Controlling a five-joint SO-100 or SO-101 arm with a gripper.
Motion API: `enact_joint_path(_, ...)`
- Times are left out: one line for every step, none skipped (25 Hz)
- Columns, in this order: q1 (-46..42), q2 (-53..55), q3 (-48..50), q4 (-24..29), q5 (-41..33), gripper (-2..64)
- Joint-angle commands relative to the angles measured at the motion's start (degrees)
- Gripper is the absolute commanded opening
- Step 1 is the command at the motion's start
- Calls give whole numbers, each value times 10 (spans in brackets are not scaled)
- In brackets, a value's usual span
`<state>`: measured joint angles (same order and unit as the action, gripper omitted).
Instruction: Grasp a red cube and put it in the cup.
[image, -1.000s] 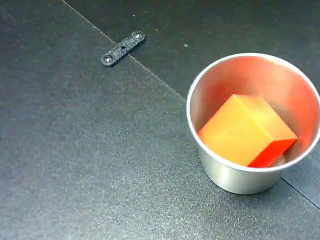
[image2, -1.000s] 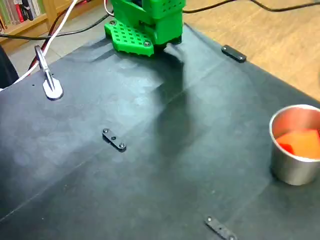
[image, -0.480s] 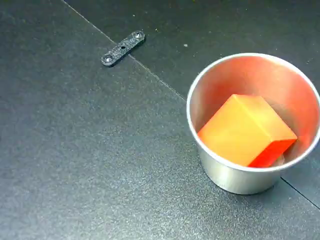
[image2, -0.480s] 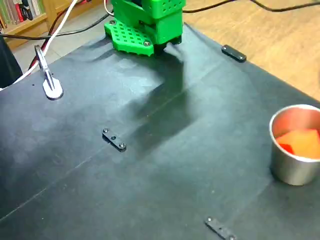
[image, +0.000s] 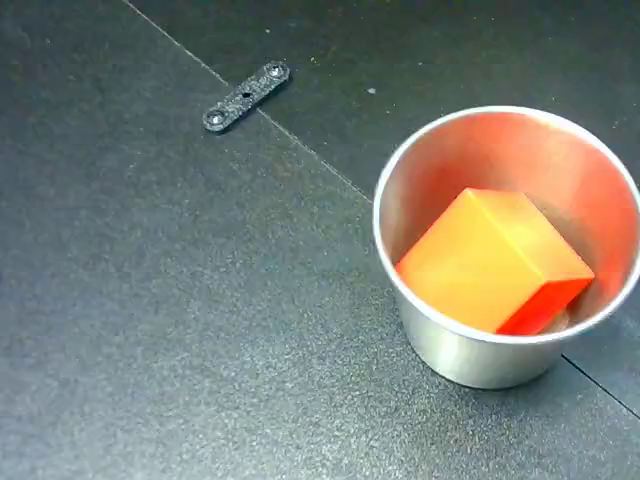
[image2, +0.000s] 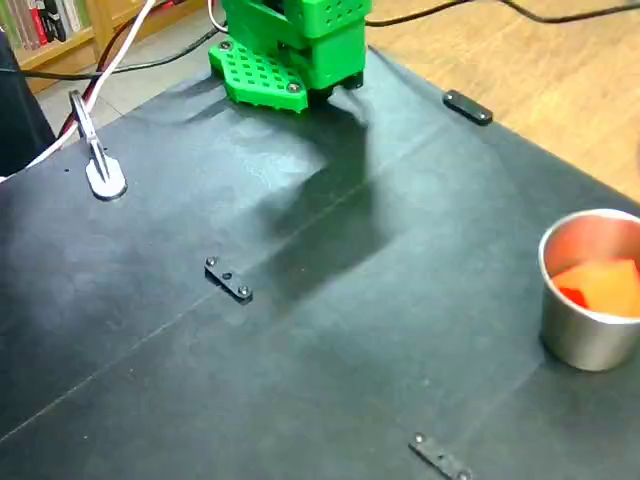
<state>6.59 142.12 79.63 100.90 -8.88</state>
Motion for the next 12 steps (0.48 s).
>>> enact_joint_path(-4, 2, 1, 33, -5, 285)
enact_joint_path(-4, 2, 1, 33, -5, 285)
enact_joint_path(-4, 2, 1, 33, -5, 285)
enact_joint_path(-4, 2, 1, 33, -5, 285)
enact_joint_path(-4, 2, 1, 33, -5, 285)
enact_joint_path(-3, 2, 1, 34, -5, 285)
enact_joint_path(-1, 2, 1, 34, -5, 285)
enact_joint_path(1, 1, 1, 35, -5, 285)
enact_joint_path(2, 1, 1, 35, -5, 285)
enact_joint_path(2, 1, 2, 35, -1, 285)
enact_joint_path(2, 1, 2, 35, -5, 285)
enact_joint_path(1, 1, 2, 35, -5, 285)
